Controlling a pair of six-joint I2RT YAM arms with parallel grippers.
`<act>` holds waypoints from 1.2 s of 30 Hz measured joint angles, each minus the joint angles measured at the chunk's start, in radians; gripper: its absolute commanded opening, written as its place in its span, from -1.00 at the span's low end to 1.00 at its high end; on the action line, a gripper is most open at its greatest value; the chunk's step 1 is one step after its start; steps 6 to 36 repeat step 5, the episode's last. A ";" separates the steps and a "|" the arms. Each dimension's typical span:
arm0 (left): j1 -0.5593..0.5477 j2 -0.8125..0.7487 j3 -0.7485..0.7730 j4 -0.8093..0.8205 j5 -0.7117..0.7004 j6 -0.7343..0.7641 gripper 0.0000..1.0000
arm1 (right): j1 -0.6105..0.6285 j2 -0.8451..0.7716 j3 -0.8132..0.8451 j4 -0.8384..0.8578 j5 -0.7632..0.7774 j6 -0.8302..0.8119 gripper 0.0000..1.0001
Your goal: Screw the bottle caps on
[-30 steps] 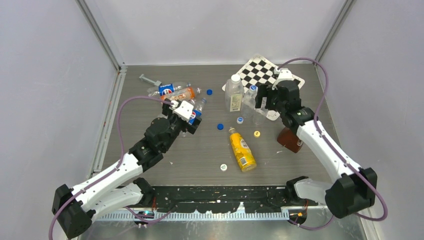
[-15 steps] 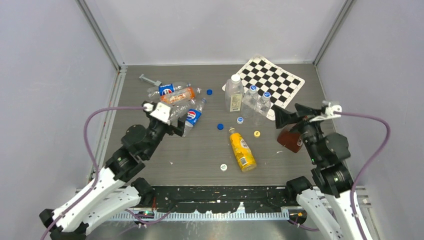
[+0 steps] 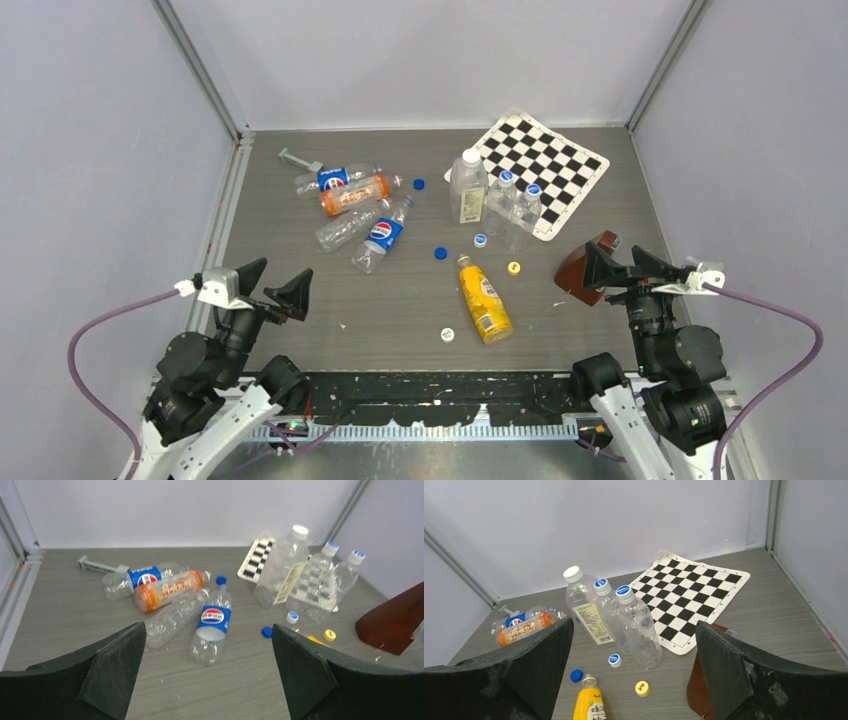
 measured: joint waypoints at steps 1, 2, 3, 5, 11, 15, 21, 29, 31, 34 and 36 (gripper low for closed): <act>0.000 0.006 0.001 -0.027 -0.004 -0.012 0.99 | 0.000 -0.006 -0.003 -0.006 0.010 -0.002 0.96; 0.000 0.013 0.001 -0.049 -0.004 -0.020 0.99 | 0.000 -0.011 -0.005 -0.010 0.020 -0.003 0.96; 0.000 0.023 0.001 -0.075 -0.003 -0.027 0.99 | 0.000 -0.014 -0.006 -0.016 0.028 -0.004 0.96; 0.001 0.032 -0.002 -0.110 -0.001 -0.035 0.99 | 0.000 -0.016 -0.007 -0.031 0.040 -0.005 0.96; 0.001 0.032 -0.002 -0.110 -0.001 -0.035 0.99 | 0.000 -0.016 -0.007 -0.031 0.040 -0.005 0.96; 0.001 0.032 -0.002 -0.110 -0.001 -0.035 0.99 | 0.000 -0.016 -0.007 -0.031 0.040 -0.005 0.96; 0.001 0.032 -0.002 -0.110 -0.001 -0.035 0.99 | 0.000 -0.016 -0.007 -0.031 0.040 -0.005 0.96; 0.001 0.032 -0.002 -0.110 -0.001 -0.035 0.99 | 0.000 -0.016 -0.007 -0.031 0.040 -0.005 0.96; 0.001 0.032 -0.002 -0.110 -0.001 -0.035 0.99 | 0.000 -0.016 -0.007 -0.031 0.040 -0.005 0.96; 0.001 0.032 -0.002 -0.110 -0.001 -0.035 0.99 | 0.000 -0.016 -0.007 -0.031 0.040 -0.005 0.96; 0.001 0.032 -0.002 -0.110 -0.001 -0.035 0.99 | 0.000 -0.016 -0.007 -0.031 0.040 -0.005 0.96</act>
